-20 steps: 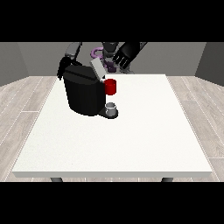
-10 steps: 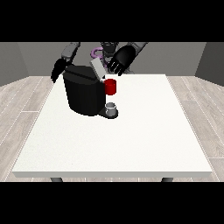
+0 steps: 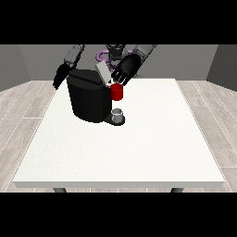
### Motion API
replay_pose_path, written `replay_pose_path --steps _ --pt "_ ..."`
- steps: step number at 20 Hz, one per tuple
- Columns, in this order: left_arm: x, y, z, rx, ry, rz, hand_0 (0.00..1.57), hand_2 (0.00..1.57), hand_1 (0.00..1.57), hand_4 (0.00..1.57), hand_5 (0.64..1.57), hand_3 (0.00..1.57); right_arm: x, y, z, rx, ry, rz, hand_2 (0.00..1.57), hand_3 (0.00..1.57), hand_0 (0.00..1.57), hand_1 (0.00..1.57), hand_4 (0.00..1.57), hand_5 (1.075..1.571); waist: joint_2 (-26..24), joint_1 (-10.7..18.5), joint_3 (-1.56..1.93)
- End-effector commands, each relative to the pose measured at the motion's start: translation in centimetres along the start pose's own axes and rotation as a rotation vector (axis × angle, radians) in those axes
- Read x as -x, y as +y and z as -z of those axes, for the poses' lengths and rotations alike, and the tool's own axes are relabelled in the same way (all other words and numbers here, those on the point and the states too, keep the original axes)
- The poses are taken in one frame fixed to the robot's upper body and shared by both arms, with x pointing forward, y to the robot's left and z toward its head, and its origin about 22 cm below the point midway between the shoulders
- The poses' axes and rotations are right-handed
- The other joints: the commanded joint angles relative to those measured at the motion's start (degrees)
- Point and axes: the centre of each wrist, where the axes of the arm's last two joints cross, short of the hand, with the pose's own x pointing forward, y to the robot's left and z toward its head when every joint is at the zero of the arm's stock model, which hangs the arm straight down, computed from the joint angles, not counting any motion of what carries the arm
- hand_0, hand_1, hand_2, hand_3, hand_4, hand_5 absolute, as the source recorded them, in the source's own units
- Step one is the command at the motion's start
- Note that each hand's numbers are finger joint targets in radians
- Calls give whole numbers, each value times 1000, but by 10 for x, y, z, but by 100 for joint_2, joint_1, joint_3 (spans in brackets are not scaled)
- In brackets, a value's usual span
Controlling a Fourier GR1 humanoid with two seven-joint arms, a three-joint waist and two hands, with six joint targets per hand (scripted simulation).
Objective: Insert the coffee pod into the coffee machine and close the lid
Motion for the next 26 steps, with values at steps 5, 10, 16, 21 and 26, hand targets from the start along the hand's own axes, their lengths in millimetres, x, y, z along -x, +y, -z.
replay_pose_path --steps 5,10,16,21,26 --pt "9 24 -8 -19 -20 7 1187 1230 1187 441 1571 1196 -9 0 4 18 -51 22 0 0 0 0 115 1571 306 -58 -1" --pt "-4 8 1 -36 -22 30 1166 1233 1166 421 1571 1193 11 8 -8 -1 -48 11 0 0 0 0 0 1571 242 -70 2" --pt "-6 20 -2 -58 -46 45 1225 1261 1225 376 1571 1206 1 4 2 21 -31 13 0 0 0 0 0 1571 326 59 1" --pt "-7 13 2 -54 -43 26 1198 1224 1198 355 1571 1168 6 -10 4 43 -19 4 0 0 0 0 141 1571 225 41 2" --pt "11 1 0 -110 1 65 1269 1275 1269 171 1571 1176 -8 9 -5 -14 -54 4 0 0 0 0 0 1571 197 -272 -2"
